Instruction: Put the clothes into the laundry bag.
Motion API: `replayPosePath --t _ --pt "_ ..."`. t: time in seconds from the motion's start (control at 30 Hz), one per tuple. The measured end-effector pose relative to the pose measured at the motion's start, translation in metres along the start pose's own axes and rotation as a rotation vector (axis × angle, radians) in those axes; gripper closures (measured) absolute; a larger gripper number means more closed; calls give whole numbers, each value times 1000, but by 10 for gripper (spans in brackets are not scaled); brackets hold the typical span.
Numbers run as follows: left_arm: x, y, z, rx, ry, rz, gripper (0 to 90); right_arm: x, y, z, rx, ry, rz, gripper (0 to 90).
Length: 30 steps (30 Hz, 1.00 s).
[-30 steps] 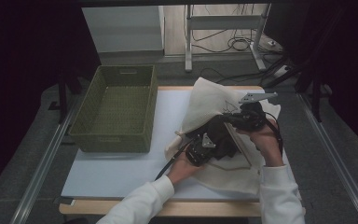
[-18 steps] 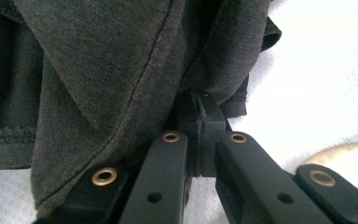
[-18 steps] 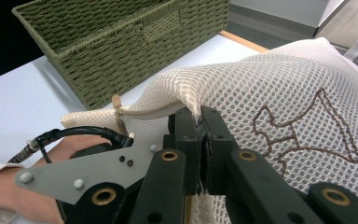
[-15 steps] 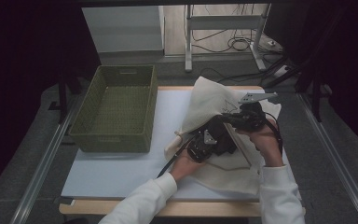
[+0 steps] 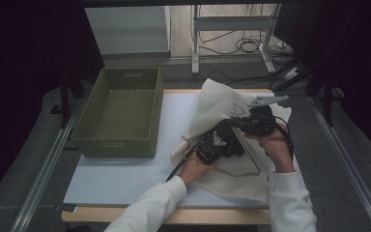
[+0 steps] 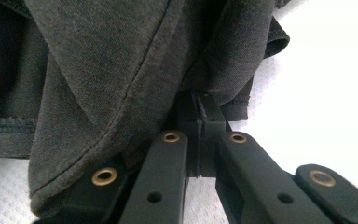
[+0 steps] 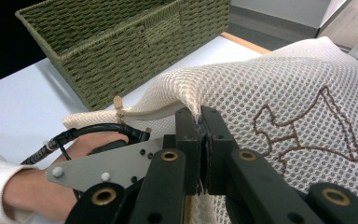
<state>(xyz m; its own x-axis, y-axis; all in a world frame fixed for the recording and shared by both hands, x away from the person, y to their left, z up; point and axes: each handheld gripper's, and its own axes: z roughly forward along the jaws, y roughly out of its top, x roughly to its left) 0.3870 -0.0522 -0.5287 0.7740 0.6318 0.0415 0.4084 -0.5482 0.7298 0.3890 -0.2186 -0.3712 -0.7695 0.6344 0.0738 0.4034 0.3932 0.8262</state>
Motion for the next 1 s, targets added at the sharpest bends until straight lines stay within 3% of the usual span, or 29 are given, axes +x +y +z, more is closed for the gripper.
replayPosePath --t 0.73,1.0 --pt "3 5 5 1 10 -14 900 -1 0 -1 -4 -2 5 869" --pt "-2 0 -5 -24 -18 -23 900 -2 -1 -1 -1 2 8 869"
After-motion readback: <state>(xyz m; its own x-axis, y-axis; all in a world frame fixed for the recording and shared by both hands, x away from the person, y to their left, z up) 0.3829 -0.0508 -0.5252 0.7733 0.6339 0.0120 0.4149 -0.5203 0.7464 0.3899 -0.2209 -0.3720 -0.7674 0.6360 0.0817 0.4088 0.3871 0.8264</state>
